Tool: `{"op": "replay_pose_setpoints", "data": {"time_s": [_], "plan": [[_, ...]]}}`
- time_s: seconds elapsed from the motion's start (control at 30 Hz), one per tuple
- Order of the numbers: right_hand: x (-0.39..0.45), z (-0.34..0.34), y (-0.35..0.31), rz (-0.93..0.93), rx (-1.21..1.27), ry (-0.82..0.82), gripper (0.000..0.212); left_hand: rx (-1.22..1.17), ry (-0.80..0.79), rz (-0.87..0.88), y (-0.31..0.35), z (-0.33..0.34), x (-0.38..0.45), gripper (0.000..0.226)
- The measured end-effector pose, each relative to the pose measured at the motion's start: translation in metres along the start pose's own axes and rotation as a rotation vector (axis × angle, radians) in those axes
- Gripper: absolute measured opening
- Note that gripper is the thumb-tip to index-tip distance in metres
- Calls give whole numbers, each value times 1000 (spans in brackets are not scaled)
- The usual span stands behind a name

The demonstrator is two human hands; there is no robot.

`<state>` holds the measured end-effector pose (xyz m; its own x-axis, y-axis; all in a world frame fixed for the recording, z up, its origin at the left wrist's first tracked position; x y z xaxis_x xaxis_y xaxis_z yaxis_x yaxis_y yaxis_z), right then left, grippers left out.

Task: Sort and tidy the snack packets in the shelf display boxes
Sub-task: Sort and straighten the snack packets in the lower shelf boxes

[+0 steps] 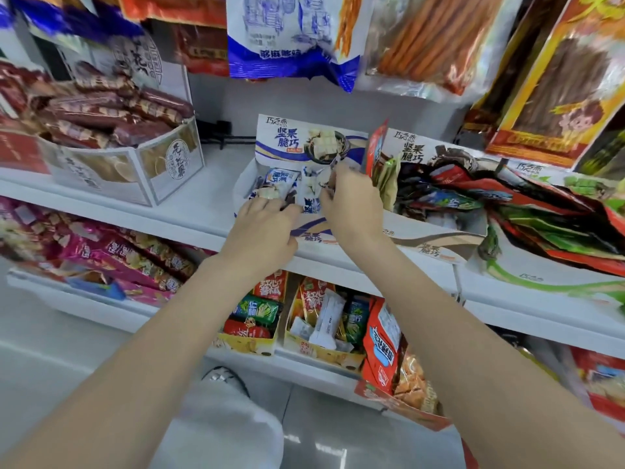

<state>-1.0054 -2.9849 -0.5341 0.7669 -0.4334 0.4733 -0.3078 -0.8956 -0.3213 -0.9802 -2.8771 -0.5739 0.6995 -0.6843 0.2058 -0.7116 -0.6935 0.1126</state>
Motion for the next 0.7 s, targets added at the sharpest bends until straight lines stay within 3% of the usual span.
{"op": "replay_pose_setpoints", "data": {"time_s": [0.2,0.3,0.4,0.47,0.57,0.63,0.7], "plan": [[-18,2,-12,-113,-249,-65,30,-8,13,25,2,-2,-7,51],[-36,-23,-14,-259,-129,14,29,-47,89,31,4,-6,-14,52],[-70,-60,22,-206,46,27,23,-104,300,114,19,-18,-31,43],[-107,-69,63,-108,62,-46,19,-148,334,222,39,-8,-45,34],[-167,-31,130,101,75,-303,17,-311,54,250,73,50,-64,28],[-207,13,164,243,164,-555,23,-438,-194,115,88,99,-74,31],[-234,39,182,355,272,-667,28,-620,-372,-120,94,135,-79,33]]}}
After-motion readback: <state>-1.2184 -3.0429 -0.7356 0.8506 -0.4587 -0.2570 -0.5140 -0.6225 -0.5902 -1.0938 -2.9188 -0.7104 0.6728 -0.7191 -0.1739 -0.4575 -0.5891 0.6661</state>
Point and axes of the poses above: each hand's wrist, its own x-axis towards the middle knuckle, its own z-axis out of the palm, y = z × x, the point moved 8 cm from there along x, towards the middle knuckle, and after that the axes turned 1 degree about y, right-handed, at the moved point
